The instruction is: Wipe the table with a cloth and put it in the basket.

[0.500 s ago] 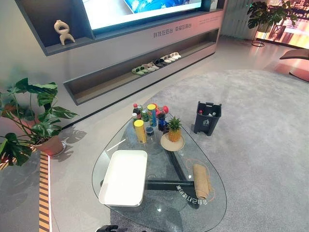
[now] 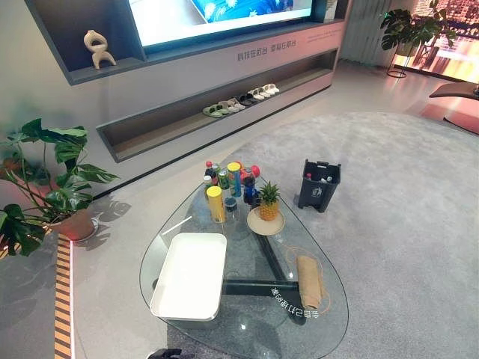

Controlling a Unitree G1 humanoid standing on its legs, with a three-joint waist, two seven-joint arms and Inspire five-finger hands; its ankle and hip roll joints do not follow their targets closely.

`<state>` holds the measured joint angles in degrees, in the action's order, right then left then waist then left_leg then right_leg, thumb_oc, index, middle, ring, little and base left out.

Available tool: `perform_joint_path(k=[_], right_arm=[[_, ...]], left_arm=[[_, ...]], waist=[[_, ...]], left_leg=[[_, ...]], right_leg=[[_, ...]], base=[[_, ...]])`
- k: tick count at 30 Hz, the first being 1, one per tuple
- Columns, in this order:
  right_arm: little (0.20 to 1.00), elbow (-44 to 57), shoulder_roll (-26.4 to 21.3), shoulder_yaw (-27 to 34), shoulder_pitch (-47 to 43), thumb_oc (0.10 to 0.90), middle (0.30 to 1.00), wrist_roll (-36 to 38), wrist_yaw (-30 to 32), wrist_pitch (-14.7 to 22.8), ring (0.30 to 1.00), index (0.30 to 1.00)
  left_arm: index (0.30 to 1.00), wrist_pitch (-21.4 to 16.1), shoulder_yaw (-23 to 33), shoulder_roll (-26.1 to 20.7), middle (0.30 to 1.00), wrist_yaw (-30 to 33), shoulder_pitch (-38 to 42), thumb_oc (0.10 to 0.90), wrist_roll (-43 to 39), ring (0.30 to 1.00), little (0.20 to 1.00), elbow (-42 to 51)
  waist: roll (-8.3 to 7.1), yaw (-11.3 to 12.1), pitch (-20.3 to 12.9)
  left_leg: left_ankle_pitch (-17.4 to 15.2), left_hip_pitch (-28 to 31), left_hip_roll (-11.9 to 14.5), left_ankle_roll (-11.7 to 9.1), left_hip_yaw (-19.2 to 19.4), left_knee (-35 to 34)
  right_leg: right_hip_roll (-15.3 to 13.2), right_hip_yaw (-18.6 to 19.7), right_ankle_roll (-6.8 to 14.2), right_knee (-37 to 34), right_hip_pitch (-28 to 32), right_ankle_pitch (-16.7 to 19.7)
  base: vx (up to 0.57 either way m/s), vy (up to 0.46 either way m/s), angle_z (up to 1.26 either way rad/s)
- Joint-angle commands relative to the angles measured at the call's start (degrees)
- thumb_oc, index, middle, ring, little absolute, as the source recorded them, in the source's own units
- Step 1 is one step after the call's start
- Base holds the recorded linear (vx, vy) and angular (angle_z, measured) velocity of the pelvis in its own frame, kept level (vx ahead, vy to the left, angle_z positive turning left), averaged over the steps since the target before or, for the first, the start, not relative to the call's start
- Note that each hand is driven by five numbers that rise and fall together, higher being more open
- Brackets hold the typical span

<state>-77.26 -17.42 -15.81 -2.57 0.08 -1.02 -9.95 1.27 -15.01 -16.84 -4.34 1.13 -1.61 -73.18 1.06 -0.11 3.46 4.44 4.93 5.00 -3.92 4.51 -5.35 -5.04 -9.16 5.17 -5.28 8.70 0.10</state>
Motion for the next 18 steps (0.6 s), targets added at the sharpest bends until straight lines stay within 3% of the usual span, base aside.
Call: perform_joint_path(k=[1,18], right_arm=[[0.9,-3.7,0.0,-0.2,-4.8,0.8,0.9,-1.2,0.5,-0.2,0.9,0.9],[0.9,-3.7,-0.1,-0.3,-4.8,0.8,0.9,-0.7,0.5,-0.3,0.9,0.9]], left_arm=[[0.9,-0.4,-1.6,0.6,0.9,-0.2,4.5,0.8,1.5,0.9,0.9,-3.3],[0.9,0.0,-0.9,0.4,0.9,0.3,4.8,0.8,0.4,0.9,0.9,-3.2]], waist=[[-0.78,1.0,2.3],[-0.57,0.9,2.3]], left_leg=[[-5.5,2.3,-0.2,-0.6,0.2,0.4],[-5.4,2.2,-0.2,-0.6,0.2,0.4]], right_leg=[[-2.6,-0.7,2.6,0.5,-1.1,0.8],[-2.6,-0.6,2.5,0.6,-1.2,0.7]], base=[[0.0,0.0,0.0],[0.0,0.0,0.0]])
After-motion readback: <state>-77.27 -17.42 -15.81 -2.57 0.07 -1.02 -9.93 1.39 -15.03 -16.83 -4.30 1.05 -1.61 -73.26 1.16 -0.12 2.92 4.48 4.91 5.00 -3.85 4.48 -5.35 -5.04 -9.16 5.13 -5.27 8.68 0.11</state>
